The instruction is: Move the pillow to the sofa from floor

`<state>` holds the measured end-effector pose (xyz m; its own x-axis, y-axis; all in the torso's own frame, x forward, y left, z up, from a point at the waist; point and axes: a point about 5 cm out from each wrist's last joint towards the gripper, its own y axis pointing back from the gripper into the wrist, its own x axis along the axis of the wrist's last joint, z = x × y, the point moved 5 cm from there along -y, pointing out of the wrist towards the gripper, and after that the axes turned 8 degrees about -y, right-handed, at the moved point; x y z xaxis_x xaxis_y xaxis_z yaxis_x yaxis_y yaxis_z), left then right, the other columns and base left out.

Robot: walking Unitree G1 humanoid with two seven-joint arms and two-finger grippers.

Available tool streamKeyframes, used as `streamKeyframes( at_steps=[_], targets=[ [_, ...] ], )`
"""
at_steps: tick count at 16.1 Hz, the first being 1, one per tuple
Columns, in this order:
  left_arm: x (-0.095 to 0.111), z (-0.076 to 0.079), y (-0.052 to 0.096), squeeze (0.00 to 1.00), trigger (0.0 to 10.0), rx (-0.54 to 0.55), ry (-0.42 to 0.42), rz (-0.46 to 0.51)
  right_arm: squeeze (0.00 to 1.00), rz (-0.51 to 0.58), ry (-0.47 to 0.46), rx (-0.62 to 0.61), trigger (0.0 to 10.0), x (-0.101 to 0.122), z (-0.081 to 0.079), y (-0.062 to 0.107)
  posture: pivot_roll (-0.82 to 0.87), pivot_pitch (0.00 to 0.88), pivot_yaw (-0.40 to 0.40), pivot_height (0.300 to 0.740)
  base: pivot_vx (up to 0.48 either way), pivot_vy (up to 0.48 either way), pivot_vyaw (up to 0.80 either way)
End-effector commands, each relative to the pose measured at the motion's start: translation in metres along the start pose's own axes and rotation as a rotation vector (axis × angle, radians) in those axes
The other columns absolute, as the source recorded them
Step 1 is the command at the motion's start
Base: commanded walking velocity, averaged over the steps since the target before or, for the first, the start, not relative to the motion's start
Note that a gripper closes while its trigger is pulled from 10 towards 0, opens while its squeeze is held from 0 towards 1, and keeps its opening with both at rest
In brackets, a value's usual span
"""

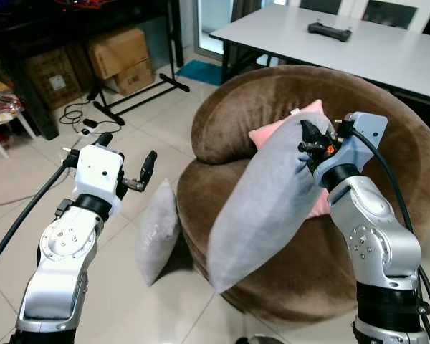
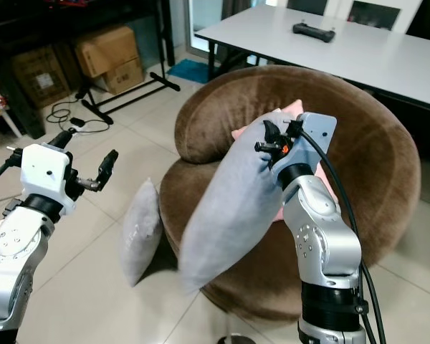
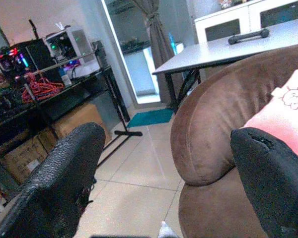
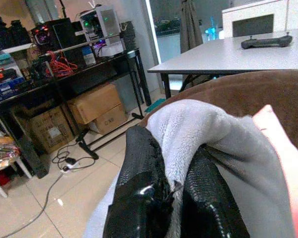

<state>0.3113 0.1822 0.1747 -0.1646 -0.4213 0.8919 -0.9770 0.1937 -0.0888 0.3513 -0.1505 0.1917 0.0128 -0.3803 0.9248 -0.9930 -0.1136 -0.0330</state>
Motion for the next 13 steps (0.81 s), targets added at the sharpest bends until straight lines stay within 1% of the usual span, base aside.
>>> streamKeyframes(
  at_steps=[1,4,7,8,10,11,13],
  targets=[
    [0.003,-0.001,0.001,0.0,10.0,0.005,0.001,0.011,0.0,0.056,0.013,0.044,10.0,0.017,-0.011,-0.004,0.04,0.0,-0.005,0.74,0.296,0.0,-0.8],
    [0.003,-0.001,0.001,0.0,10.0,0.005,0.004,0.012,0.0,0.051,0.028,0.069,10.0,0.017,-0.015,-0.005,0.04,0.0,-0.009,0.74,0.321,0.0,-0.8],
    [0.003,0.0,0.002,0.0,10.0,0.005,0.0,0.012,0.0,0.007,0.044,0.154,10.0,0.008,-0.03,-0.004,0.05,0.0,-0.014,0.74,0.325,0.0,0.0],
    [0.003,0.0,0.002,0.0,10.0,0.004,-0.002,0.012,0.0,0.002,0.044,0.163,10.0,0.007,-0.032,-0.004,0.05,0.0,-0.015,0.74,0.289,0.0,0.0],
    [-0.001,0.006,0.004,0.0,10.0,-0.032,0.006,-0.01,0.0,-0.025,0.051,0.21,10.0,0.001,-0.039,-0.005,0.05,0.0,-0.015,0.74,0.0,0.0,0.0],
    [-0.003,0.01,0.006,0.0,10.0,-0.067,0.001,-0.021,0.0,-0.042,0.06,0.241,10.0,-0.002,-0.043,-0.005,0.05,0.0,-0.016,0.74,0.0,0.0,0.0],
    [-0.013,0.017,0.018,0.0,10.0,-0.171,0.013,-0.063,0.0,-0.065,0.059,0.372,10.0,-0.001,-0.062,-0.004,0.06,0.0,-0.022,0.74,0.0,0.0,0.0]
  ],
)
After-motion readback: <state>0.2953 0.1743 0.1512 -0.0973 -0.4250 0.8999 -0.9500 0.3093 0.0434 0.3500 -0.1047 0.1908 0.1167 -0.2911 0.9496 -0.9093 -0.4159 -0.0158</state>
